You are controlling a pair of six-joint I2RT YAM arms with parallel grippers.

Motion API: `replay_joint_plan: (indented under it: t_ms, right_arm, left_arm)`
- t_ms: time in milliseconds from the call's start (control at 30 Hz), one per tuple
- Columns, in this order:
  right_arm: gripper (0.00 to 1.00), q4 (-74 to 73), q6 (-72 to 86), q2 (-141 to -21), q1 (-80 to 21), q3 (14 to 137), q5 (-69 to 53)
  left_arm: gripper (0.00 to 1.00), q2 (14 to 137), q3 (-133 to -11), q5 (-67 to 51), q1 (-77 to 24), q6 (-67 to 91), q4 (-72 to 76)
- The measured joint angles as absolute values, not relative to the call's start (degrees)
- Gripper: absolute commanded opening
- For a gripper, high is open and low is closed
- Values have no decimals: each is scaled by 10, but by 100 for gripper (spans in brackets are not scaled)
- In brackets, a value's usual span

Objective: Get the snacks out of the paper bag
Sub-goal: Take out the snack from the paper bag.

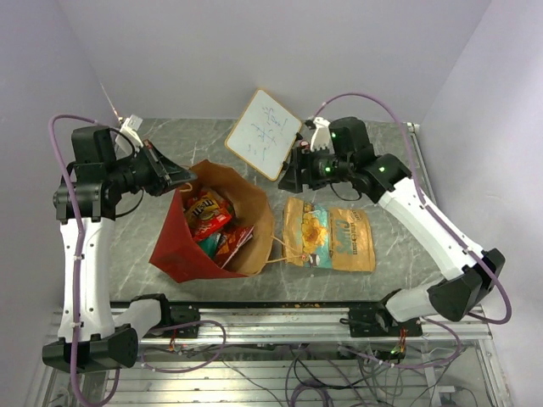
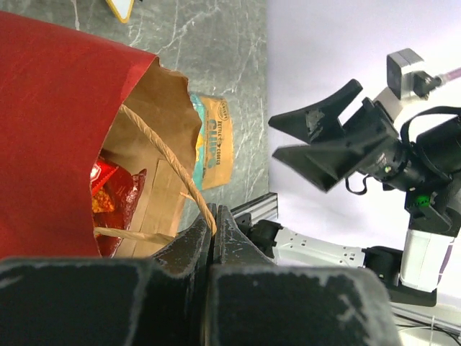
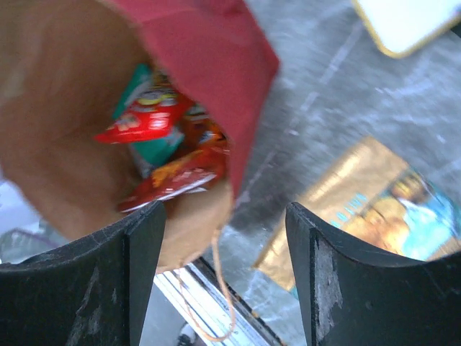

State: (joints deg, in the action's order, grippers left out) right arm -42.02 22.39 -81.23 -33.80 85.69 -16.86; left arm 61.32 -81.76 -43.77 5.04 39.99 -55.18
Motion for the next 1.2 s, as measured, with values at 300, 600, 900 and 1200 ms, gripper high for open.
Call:
replay_joint_plan:
  t_ms: [300, 600, 900, 1200]
  right_arm:
    - [69, -260, -25, -776, -531, 729, -277]
    - [69, -297, -355, -803, -564, 747, -319]
    - [67, -356, -531, -885, -585, 792, -319]
    - [62, -401, -632, -979, -597, 847, -317]
  left_arm:
    - [7, 623, -821, -444, 50, 410, -540]
    - [7, 640, -832, -453, 50, 403, -540]
    - [7, 648, -837, -453, 50, 389, -564]
    - [7, 652, -841, -451, 50, 378, -575]
